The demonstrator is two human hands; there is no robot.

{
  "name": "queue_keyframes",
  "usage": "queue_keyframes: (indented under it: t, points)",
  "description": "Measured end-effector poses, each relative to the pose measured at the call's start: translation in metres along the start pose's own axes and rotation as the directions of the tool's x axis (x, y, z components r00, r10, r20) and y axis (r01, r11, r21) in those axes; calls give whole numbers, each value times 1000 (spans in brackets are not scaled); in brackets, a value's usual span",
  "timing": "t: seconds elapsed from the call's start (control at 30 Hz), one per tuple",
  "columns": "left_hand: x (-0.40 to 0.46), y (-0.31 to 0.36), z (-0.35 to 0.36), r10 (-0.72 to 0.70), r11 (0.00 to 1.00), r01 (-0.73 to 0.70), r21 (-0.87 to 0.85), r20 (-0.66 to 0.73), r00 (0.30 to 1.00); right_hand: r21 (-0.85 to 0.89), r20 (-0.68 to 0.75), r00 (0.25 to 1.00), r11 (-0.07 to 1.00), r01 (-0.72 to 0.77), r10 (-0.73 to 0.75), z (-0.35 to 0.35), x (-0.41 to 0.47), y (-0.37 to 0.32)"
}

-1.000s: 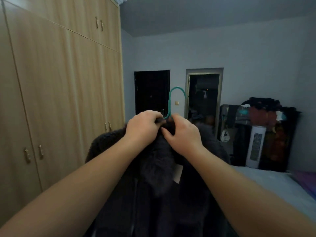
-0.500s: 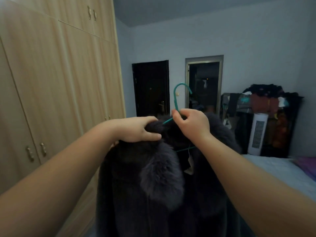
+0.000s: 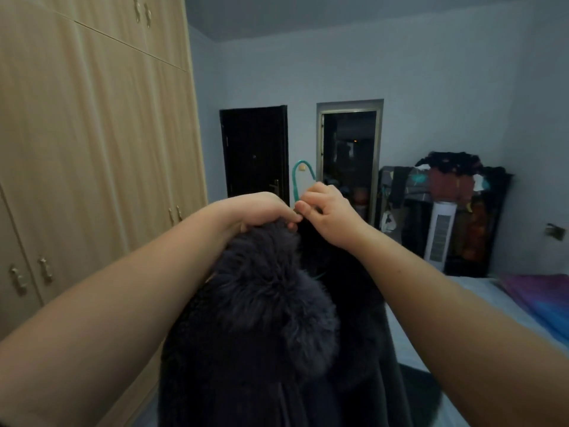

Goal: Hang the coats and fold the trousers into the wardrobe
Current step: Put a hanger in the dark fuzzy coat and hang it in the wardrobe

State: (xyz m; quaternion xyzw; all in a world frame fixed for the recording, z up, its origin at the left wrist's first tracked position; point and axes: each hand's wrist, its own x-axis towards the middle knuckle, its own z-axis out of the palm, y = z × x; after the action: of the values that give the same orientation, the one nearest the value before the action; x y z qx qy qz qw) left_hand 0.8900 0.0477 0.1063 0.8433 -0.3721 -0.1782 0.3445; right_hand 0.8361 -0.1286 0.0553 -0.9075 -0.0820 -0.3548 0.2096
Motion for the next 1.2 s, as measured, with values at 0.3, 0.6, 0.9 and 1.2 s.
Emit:
queue_keyframes:
  t: [0.3,0.6,0.9,1.2]
  points:
    - [21,-6,11,-293,924,136,-357,-435,851,252,165,845,807,-534,508,-12,-26,-56]
    - [12,-13,27,-323,616,-138,-776,-409,853,116,428,811,866,-486,398,-2,-28,-63]
    - [-23,-31,50,-382,413,-232,-881,-399,834,-59,391,837,919,-391,381,22,-38,-78]
    - [-103,-57,50,-427,422,-240,-874,-425,798,-306,464,836,938,-159,294,55,-53,-125]
